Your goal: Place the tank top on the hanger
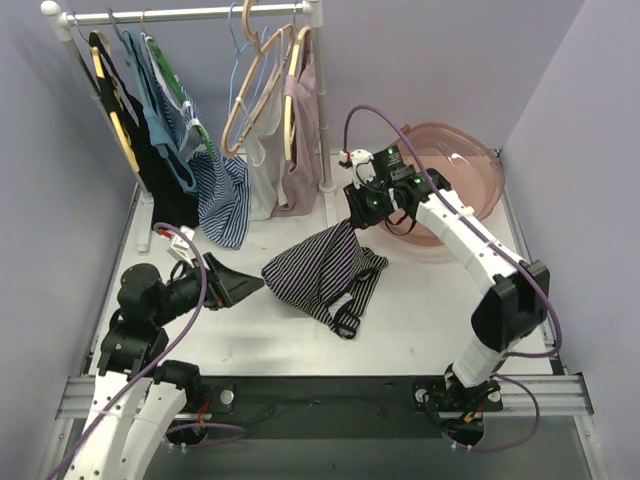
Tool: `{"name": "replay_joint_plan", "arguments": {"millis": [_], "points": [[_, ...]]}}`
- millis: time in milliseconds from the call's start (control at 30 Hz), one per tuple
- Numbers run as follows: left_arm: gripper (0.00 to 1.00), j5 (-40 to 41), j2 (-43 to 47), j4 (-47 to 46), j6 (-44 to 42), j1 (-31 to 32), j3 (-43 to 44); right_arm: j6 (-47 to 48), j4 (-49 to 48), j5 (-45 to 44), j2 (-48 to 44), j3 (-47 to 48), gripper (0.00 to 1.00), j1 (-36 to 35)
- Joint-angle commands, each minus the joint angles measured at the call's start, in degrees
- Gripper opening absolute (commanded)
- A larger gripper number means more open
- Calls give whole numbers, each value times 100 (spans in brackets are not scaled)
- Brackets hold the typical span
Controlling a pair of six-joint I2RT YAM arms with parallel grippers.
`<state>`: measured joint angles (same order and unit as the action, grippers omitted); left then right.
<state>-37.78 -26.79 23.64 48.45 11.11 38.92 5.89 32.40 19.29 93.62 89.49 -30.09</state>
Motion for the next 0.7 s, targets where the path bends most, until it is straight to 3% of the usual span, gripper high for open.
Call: {"name": "replay_joint_plan", "arguments": {"millis": [0,67,233,267,333,500,667], "points": [[96,349,-151,115,-99,566,-261,500,-208,-434,279,16,31,284],[96,970,-352,80,-20,1057,-358,553,-287,-496,358,-81,43,459],[96,2694,-1274,-386,191,3526,-289,737,-261,-128,130,-265,65,627],[96,3202,-1738,-412,252,3816,-140,947,-217,195,-62,-335,74,635],[97,3495,-2249,-518,332,4492,19,1360,45,863,-282,-634,78,679],[96,3901,-3762,-500,701,5023,625,3282,548,2542,-1170,-1881,84,697],[88,4103,-4719,-949,982,5111,740,3893,267,2361,-1514,-2849,85,723]]}}
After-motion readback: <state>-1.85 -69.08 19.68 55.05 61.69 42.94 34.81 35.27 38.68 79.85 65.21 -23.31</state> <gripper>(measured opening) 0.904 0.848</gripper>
